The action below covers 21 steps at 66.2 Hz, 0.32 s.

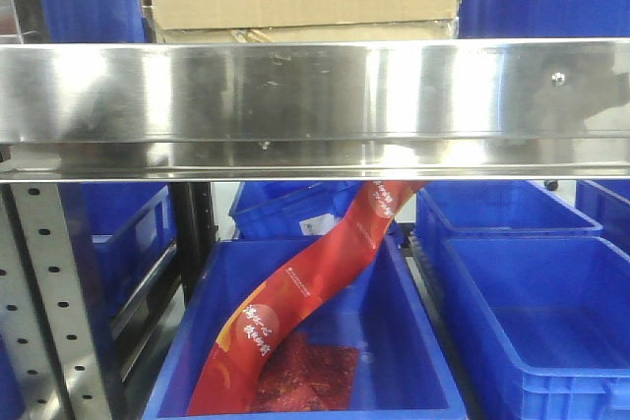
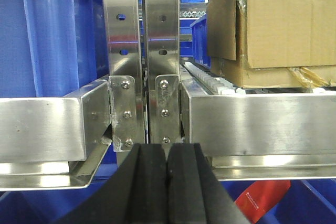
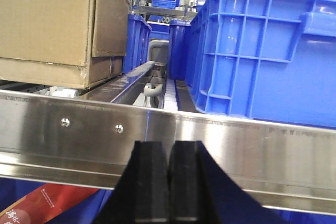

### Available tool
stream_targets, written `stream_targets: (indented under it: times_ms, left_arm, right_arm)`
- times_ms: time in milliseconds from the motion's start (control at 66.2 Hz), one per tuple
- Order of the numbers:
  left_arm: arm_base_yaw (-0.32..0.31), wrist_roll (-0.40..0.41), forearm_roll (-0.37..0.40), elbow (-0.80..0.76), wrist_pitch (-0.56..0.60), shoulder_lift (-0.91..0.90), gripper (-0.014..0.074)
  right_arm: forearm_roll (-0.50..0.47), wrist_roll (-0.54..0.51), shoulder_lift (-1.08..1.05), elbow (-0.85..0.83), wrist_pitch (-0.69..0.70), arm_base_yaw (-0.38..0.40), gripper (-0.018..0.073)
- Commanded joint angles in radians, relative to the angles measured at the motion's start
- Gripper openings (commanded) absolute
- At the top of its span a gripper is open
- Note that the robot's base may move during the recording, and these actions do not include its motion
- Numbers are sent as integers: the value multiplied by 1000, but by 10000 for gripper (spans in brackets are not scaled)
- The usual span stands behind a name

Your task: Stack two boxes on right shelf middle

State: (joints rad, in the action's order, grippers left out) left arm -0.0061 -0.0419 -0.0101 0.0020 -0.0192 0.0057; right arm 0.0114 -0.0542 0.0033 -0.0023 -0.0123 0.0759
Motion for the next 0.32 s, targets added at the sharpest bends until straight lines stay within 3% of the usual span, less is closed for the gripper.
stream_targets:
  times_ms: [0,302]
  left_arm:
    - [4,-6,2,-2,19,-6,-111]
    - [4,-6,2,-2,19,-6,-111]
  right_arm:
    - [-3,0,-3,2,22,1,-163]
    - [-3,0,-3,2,22,1,-163]
